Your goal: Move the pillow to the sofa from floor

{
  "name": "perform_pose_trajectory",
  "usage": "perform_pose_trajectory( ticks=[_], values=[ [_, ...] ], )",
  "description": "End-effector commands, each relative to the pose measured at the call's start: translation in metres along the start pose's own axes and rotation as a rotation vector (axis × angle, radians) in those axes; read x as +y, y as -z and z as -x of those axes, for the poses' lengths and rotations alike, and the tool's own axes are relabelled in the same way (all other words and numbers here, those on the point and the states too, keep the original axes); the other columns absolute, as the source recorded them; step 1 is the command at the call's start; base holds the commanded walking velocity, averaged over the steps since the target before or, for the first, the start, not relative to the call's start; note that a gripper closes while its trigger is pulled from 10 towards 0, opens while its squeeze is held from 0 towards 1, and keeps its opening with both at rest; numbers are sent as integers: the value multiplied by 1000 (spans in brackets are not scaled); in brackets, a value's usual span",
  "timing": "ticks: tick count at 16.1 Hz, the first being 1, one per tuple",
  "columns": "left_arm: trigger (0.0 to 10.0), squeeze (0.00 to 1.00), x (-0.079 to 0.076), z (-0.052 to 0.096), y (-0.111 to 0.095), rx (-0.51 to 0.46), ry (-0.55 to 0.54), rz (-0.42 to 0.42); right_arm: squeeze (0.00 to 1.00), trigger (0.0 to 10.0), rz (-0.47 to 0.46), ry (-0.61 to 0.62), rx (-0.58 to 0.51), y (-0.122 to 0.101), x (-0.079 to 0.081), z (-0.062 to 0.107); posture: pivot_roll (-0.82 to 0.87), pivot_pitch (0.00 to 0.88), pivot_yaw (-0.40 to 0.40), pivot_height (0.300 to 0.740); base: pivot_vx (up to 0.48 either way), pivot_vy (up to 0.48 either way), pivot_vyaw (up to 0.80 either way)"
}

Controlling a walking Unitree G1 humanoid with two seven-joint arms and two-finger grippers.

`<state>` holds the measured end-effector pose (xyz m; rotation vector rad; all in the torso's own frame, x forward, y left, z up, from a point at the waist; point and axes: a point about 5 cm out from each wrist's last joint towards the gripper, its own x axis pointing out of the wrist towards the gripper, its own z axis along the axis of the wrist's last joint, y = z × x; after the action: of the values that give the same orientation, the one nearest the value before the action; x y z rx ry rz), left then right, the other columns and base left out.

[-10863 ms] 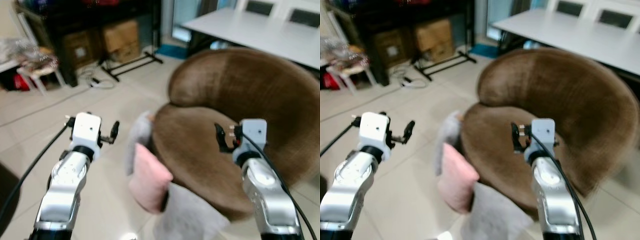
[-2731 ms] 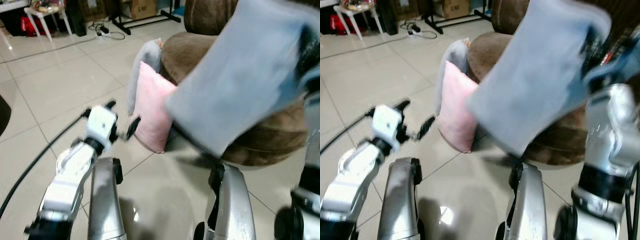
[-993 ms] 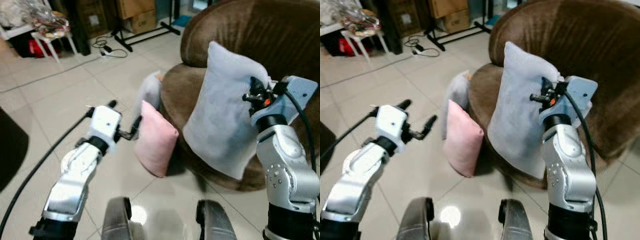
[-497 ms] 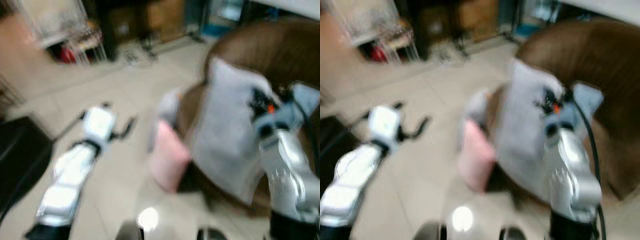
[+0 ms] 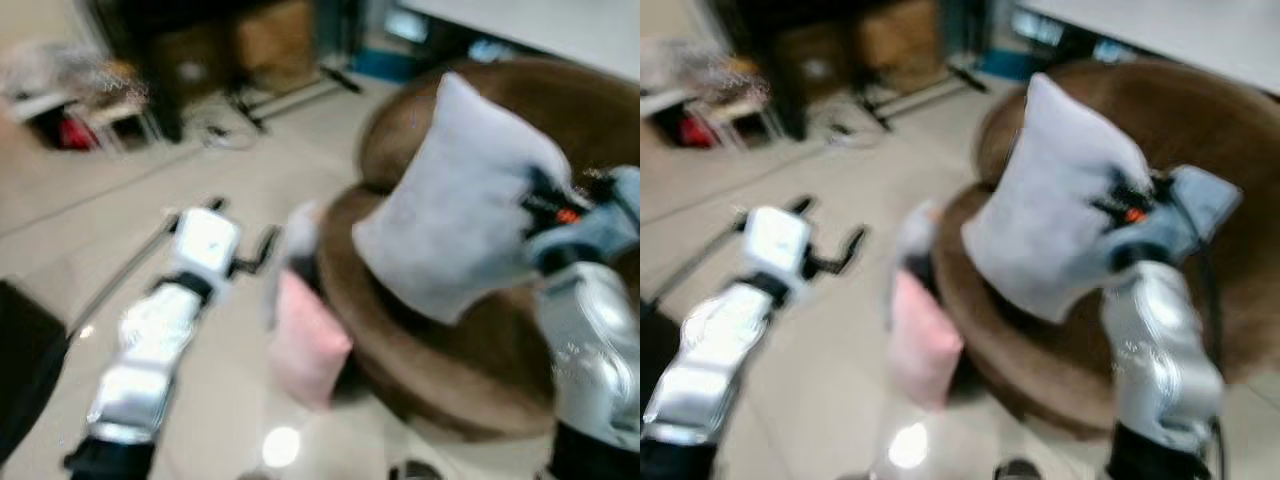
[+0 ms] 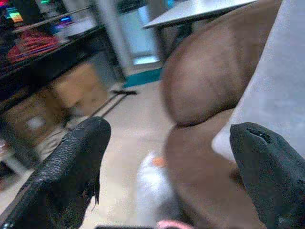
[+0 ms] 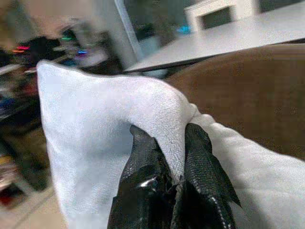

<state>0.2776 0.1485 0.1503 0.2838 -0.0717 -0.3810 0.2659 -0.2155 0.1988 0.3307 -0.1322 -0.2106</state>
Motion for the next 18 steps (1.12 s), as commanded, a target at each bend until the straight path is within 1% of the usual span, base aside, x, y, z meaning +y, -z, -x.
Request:
perform_pose_trajectory(
  ticks=[1, 4, 5, 6, 8, 9, 11, 13, 15, 18],
  values=[
    [10000, 0, 14, 8, 4, 21, -46, -27, 0, 10000, -25, -76, -45, -10, 19, -1, -85, 0, 37, 740, 0, 0, 0],
    [10000, 0, 14, 9, 4, 18, -55, -17, 0, 10000, -19, -65, -24, -5, 17, 0, -86, 0, 41, 740, 0, 0, 0],
    [10000, 0, 14, 9, 5, 22, -71, -4, 0, 10000, 2, -105, 41, 7, 21, 2, -86, 0, 46, 740, 0, 0, 0],
    [10000, 0, 14, 9, 5, 22, -71, -4, 0, 10000, 2, -105, 41, 7, 21, 2, -86, 0, 46, 740, 0, 0, 0],
    [10000, 0, 18, 7, 5, 26, -92, -16, 0, 10000, 15, -204, 141, 34, 35, 12, -77, 0, 43, 740, 0, 0, 0],
    [10000, 0, 18, 6, 5, 23, -97, -7, 0, 10000, 19, -217, 177, 44, 37, 15, -73, 0, 42, 740, 0, 0, -800],
    [10000, 0, 17, 6, 4, 21, -96, 1, 0, 10000, 22, -219, 202, 50, 38, 16, -71, 0, 38, 740, 0, 0, -794],
    [10000, 0, 17, 6, 6, 28, -99, 4, 0, 10000, 28, -209, 218, 55, 35, 15, -66, 0, 38, 740, 259, 0, -800],
    [10000, 0, 18, 6, 6, 30, -99, 2, 0, 10000, 32, -205, 215, 55, 34, 14, -65, 0, 40, 740, 274, 0, -800],
    [10000, 0, 19, 6, 6, 32, -97, -4, 0, 10000, 65, -231, 183, 51, 36, 10, -66, 0, 45, 740, 276, 0, -700]
  ],
)
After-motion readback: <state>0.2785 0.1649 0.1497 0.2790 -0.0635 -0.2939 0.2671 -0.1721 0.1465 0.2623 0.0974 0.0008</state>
